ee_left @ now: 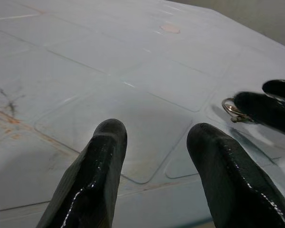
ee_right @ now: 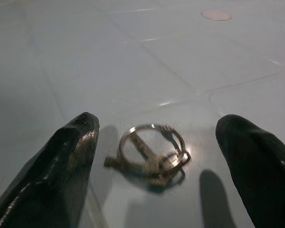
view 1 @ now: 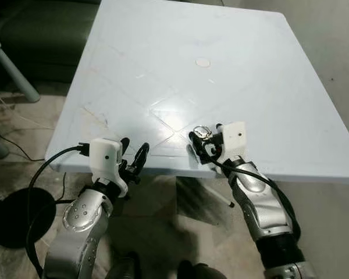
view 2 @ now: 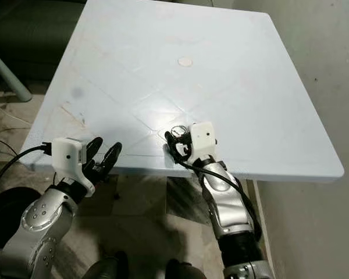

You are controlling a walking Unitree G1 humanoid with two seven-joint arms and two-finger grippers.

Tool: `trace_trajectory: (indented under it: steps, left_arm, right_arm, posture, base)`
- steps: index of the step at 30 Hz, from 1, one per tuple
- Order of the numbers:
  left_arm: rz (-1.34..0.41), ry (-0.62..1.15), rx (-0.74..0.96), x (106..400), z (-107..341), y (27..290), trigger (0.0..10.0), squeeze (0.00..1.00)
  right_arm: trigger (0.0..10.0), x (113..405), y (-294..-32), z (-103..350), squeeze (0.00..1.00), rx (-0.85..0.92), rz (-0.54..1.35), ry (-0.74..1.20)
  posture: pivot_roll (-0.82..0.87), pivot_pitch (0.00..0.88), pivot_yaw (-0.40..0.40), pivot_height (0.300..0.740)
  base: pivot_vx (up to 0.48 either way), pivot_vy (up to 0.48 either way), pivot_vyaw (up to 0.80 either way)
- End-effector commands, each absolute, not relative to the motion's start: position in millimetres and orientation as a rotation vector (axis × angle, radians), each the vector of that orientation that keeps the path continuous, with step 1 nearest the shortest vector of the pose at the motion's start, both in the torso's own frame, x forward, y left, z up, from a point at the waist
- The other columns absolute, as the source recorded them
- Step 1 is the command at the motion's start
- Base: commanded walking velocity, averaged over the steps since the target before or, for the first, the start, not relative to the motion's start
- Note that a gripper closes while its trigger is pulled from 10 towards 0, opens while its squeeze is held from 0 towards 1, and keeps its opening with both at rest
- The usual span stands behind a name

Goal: Hang keys on a hook

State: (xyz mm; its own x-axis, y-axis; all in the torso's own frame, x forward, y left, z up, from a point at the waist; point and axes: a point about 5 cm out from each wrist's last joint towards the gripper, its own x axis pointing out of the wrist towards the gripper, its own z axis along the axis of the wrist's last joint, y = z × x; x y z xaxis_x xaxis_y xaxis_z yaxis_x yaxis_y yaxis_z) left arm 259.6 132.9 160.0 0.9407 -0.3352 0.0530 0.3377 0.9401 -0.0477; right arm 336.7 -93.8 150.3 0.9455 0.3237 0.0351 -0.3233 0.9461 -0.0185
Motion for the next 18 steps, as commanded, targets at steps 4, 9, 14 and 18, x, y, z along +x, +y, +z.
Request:
trace_trajectory:
  steps: [4,9,14,18]
  left_arm:
    - [-0.339,-0.042,-0.059,254,161,132,10.0,0.0]
    - [-0.333,-0.039,-0.06,254,161,132,10.0,0.0]
    - [-0.328,-0.038,-0.06,253,161,133,10.0,0.0]
    - [-0.327,-0.038,-0.058,253,161,133,10.0,0.0]
  right_arm:
    - [5.1,338,-94,143,0.0,-0.01,0.271,0.003]
    - [0.0,337,-94,141,0.0,-0.017,0.26,0.009]
    - [0.0,336,-100,139,0.0,-0.027,0.248,0.017]
    - [0.0,335,-103,138,0.0,-0.037,0.244,0.018]
  posture:
    - [0.16,0.245,-0.102,0.74]
    - [0.16,0.251,-0.103,0.74]
    - [0.16,0.251,-0.103,0.74]
    - [0.16,0.251,-0.102,0.74]
  base:
    - [0.0,0.0,0.0]
    - [0.0,0.0,0.0]
    - [0.0,0.0,0.0]
    - [0.0,0.0,0.0]
